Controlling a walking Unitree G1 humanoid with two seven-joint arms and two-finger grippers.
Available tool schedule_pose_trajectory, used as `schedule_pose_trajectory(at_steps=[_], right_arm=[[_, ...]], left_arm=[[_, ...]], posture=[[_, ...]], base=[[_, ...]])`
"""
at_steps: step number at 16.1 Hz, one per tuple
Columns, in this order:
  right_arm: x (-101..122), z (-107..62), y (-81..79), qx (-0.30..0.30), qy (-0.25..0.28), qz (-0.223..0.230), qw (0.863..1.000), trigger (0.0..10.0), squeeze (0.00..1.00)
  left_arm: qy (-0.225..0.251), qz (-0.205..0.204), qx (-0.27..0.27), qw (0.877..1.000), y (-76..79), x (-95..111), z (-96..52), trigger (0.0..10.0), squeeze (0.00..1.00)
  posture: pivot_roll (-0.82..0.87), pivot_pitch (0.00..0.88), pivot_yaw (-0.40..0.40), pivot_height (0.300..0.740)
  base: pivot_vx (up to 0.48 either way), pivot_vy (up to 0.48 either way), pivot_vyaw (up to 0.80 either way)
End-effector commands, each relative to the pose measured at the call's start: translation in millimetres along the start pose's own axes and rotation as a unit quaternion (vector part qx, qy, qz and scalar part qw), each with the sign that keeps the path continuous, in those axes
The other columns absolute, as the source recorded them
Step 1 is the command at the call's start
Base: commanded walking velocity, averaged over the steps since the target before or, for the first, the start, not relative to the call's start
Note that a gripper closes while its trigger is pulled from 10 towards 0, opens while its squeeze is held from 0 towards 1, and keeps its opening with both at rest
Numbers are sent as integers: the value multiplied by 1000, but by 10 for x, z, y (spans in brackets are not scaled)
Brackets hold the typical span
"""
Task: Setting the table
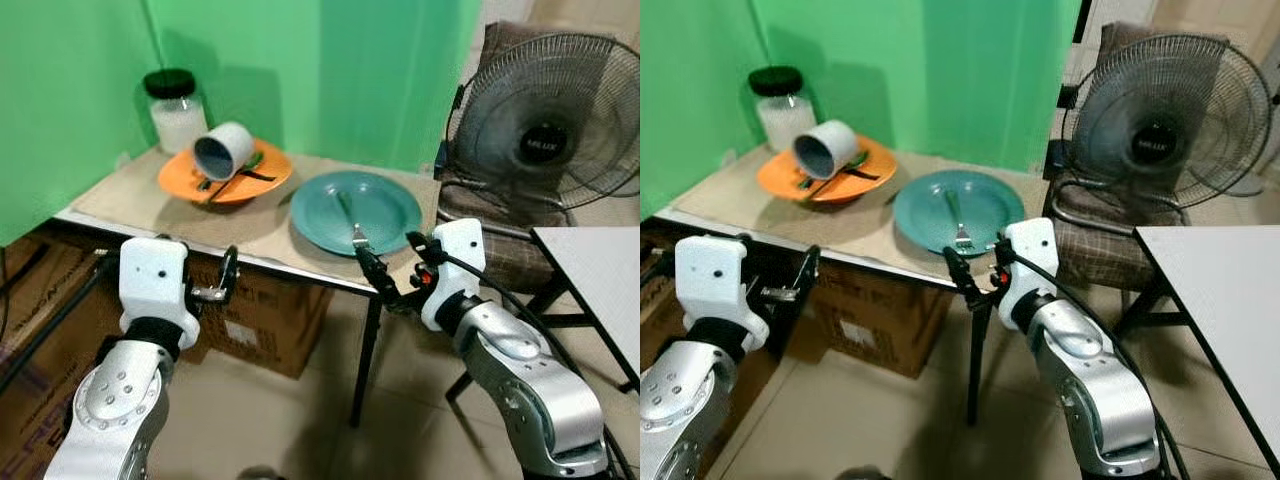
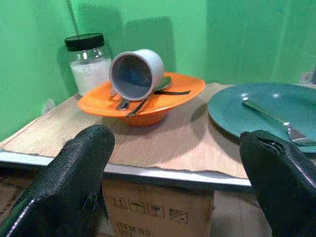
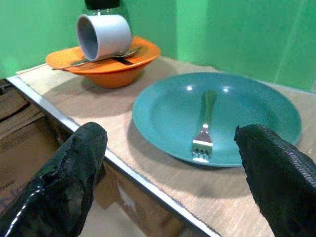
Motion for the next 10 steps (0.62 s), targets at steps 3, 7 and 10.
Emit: schedule_pose_trajectory(at_steps=[3,7,10], right_arm=[[43,-24,126,-38,9,-1,999,10000,0],[46,-43,183,-60,13,7,998,10000,0],[65,-28,193,-64,15,-1,998,10000,0]], left_arm=[[-4,3,-9,1000,20,-16,54,10000,0],[1,0,-17,1000,13,2,118,10000,0],[1,-1,-23,1000,4,1,156,10000,0]], posture=[[32,9,16,740],[25,17,21,740],[22,20,26,740]], base=[[0,0,0],[0,0,-600],[80,0,-450]])
Point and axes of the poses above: a point about 5 cm out from each wrist's last joint towards the gripper, its own z axis pointing out of the wrist towards the gripper, its own x axis along the axis of the wrist's last joint, y = z × x, the point moved 4 cm from there along z, pointing out of the wrist towards the gripper, and after that the axes turned 6 degrees about z, right-handed, at the moved point
